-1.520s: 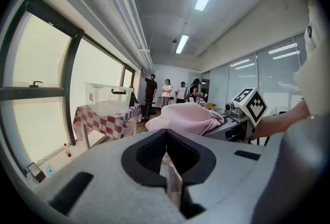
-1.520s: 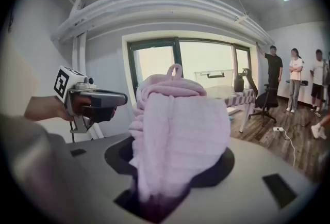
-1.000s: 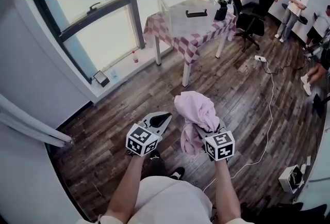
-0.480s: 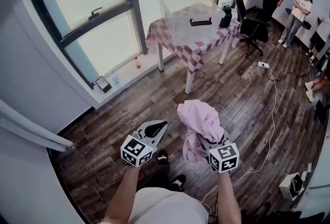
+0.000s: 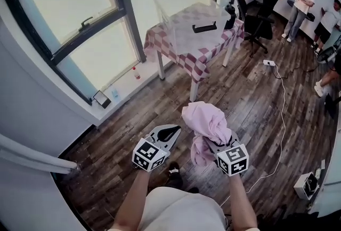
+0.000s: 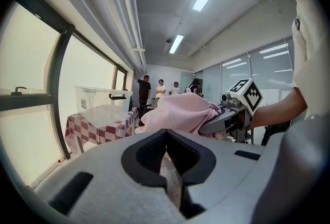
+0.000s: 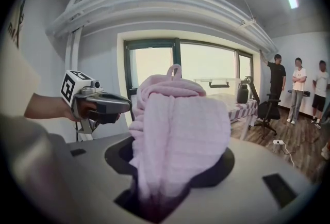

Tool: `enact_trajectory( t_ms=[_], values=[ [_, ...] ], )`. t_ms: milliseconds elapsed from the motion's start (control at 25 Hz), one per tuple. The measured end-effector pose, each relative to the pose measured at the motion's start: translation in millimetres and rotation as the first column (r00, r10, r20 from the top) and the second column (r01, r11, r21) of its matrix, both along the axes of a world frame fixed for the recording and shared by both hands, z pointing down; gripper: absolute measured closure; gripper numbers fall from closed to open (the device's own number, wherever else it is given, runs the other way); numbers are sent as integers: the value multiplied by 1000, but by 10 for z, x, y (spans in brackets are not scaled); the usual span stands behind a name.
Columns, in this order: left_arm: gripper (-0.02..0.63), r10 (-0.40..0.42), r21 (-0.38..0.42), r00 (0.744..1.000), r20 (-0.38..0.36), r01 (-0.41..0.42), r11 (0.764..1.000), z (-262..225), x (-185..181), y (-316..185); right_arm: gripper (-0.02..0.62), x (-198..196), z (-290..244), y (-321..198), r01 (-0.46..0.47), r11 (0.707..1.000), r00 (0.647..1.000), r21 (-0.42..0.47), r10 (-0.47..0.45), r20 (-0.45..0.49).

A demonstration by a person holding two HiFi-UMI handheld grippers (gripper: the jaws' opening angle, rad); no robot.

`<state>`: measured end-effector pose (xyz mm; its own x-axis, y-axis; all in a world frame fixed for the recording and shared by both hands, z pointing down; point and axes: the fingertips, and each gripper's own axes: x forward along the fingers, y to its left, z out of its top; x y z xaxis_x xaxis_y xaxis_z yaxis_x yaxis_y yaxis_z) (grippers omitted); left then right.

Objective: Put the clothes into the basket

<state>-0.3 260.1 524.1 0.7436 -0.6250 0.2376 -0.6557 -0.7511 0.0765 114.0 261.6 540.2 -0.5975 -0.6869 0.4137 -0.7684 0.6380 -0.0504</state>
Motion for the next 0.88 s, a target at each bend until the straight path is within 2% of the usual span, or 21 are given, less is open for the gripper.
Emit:
enact_trajectory(
  t_ms=[120, 320, 600, 880],
  values=[
    [591, 40, 21, 999, -3, -40, 999, -29, -47, -225, 350, -91, -20, -232, -12, 1000, 1000, 15, 12, 14],
    [591, 52, 13, 999, 12, -53, 999, 46, -240, -616, 350, -171, -65, -603, -35, 999, 999, 41, 35, 3],
    [591, 85, 11, 995, 51, -86, 996, 0, -468, -887, 350, -95, -82, -955, -80, 996, 997, 49, 79, 24],
    [591, 34, -5, 996, 82, -34, 999, 102, -703, -1239, 350, -101, 60, -1425, -68, 997, 997, 38, 67, 27]
  ],
)
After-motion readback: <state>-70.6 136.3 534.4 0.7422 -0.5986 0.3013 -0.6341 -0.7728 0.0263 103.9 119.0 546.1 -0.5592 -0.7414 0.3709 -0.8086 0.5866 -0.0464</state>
